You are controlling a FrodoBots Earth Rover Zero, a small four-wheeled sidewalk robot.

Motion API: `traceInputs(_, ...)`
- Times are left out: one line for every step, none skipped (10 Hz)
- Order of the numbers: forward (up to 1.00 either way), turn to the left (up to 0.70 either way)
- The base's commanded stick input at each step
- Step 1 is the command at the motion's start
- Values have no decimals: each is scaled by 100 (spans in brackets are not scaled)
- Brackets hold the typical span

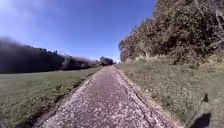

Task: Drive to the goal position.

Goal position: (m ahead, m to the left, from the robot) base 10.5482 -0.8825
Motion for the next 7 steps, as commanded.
traceInputs(70, 0)
traceInputs(70, 0)
traceInputs(70, 0)
traceInputs(70, 0)
traceInputs(70, 0)
traceInputs(70, 0)
traceInputs(70, 0)
